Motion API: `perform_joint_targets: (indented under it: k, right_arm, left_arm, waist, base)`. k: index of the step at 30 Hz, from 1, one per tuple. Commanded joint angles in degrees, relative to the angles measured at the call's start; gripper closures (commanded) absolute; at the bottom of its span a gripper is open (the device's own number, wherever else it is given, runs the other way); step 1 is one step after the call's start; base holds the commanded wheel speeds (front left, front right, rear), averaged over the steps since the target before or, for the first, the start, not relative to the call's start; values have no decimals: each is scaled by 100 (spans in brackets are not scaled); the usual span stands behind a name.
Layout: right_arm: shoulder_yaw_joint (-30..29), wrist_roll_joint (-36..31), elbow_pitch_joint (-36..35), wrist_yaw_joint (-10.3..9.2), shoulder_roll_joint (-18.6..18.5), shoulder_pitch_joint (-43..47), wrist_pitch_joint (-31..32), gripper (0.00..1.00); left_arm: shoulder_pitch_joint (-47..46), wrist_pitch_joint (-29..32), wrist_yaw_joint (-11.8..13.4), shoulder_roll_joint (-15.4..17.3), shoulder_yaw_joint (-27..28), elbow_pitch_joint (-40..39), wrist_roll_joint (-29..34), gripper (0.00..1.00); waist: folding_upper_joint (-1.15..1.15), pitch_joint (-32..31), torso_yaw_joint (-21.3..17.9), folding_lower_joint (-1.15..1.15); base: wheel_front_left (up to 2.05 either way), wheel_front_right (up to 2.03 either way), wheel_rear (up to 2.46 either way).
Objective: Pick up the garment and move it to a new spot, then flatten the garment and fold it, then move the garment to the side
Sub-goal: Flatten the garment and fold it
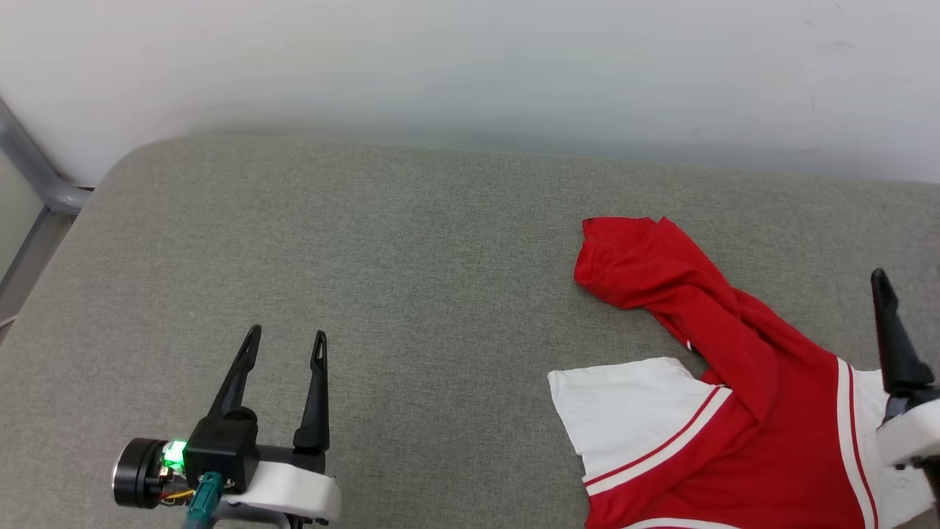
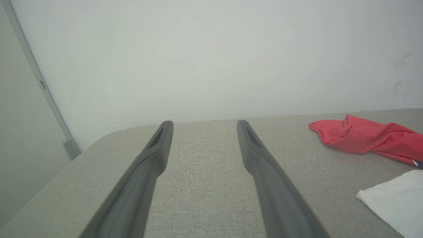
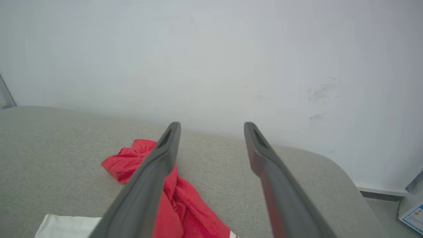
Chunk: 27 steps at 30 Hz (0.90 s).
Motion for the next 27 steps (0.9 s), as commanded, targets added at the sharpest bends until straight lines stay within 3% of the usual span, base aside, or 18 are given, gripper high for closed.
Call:
perform_joint_targets:
  k: [1,7,13,18,27]
  right_arm:
    - [-27,-81,-107,-8,184,141,-106,0]
    - [-18,-384,-355,-8,764,581,-380,0]
    - [73,-367,-374,-7,976,693,-544,0]
    - [232,-391,-299,-7,1001,636,-630,0]
    - [441,-451,-88,-7,981,390,-783,0]
  left_arm:
    - [-98,-14,-42,32,5,-13,3,0]
    - [-541,-14,-351,258,-78,-34,-66,0]
    - [-1319,47,-653,772,-596,350,-272,0]
    - [-2160,744,-686,1314,-1711,534,-1165,0]
    - [-3599,2593,-686,2203,-3773,573,-3238,0]
  waist:
    - [0,-11,-26,0]
    - [0,-5,-142,0]
    - [0,55,-335,0]
    - [0,176,-556,0]
    - [0,472,-962,0]
  base:
    - [0,0,0]
    - [0,0,0]
    - [0,0,0]
    - [0,0,0]
    - [0,0,0]
